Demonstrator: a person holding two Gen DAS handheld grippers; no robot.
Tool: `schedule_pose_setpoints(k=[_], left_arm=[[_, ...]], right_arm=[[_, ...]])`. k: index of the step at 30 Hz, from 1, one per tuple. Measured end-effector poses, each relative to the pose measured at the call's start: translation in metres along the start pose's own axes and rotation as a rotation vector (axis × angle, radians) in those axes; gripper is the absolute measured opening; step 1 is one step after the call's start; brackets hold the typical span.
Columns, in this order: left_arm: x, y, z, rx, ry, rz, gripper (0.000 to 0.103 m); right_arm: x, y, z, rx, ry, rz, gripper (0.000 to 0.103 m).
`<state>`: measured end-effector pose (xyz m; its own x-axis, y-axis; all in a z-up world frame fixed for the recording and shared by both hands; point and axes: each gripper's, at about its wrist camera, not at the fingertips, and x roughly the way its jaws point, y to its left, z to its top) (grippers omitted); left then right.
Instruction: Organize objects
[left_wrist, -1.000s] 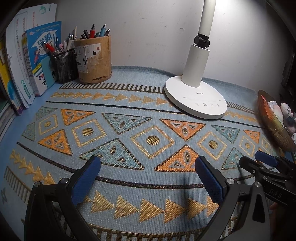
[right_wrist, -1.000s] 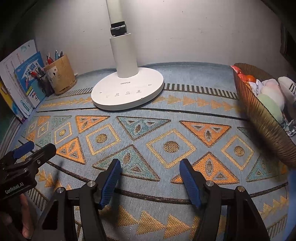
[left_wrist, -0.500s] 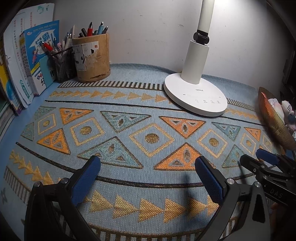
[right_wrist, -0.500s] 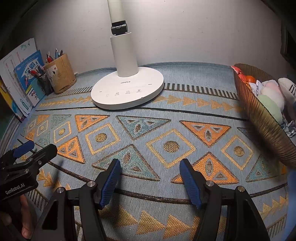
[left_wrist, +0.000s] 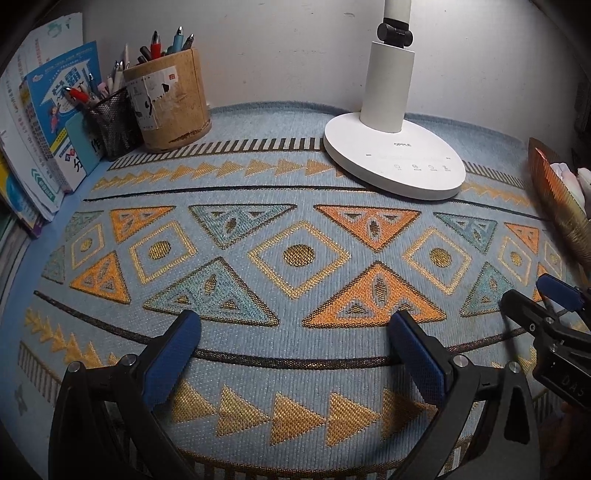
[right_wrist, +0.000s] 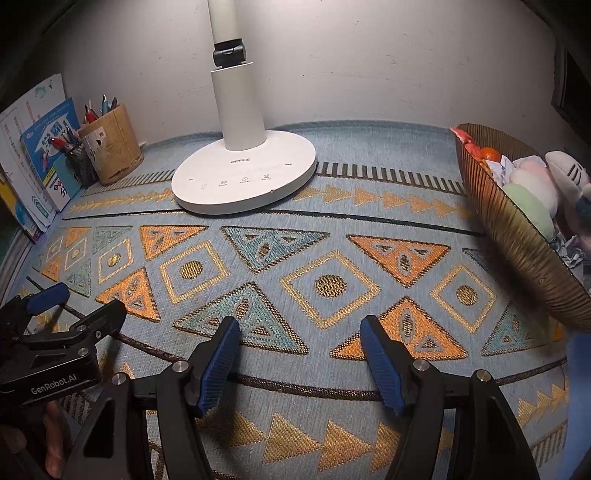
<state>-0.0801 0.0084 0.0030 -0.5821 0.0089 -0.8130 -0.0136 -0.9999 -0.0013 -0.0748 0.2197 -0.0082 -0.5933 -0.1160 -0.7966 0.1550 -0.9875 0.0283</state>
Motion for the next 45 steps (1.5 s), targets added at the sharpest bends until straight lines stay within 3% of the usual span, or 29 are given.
schedule_pose_setpoints(k=[2, 10, 11, 45], left_arm=[[0.0, -0.001, -0.001, 0.01, 0.002, -0.004, 0.102], [-0.002, -0.003, -0.005, 0.051, 0.0, -0.033, 0.103], [-0.001, -0.004, -0.004, 0.05, 0.001, -0.031, 0.103], [0.002, -0.004, -0.004, 0.048, -0.007, -0.042, 0.103]], right_arm=[[0.002, 0.003, -0.001, -0.012, 0.021, -0.022, 0.079], [0.0, 0.001, -0.007, 0.021, 0.037, -0.051, 0.095], [0.002, 0.001, -0.006, 0.018, 0.045, -0.032, 0.103], [0.001, 0.009, -0.011, 0.001, 0.019, -0.044, 0.103]])
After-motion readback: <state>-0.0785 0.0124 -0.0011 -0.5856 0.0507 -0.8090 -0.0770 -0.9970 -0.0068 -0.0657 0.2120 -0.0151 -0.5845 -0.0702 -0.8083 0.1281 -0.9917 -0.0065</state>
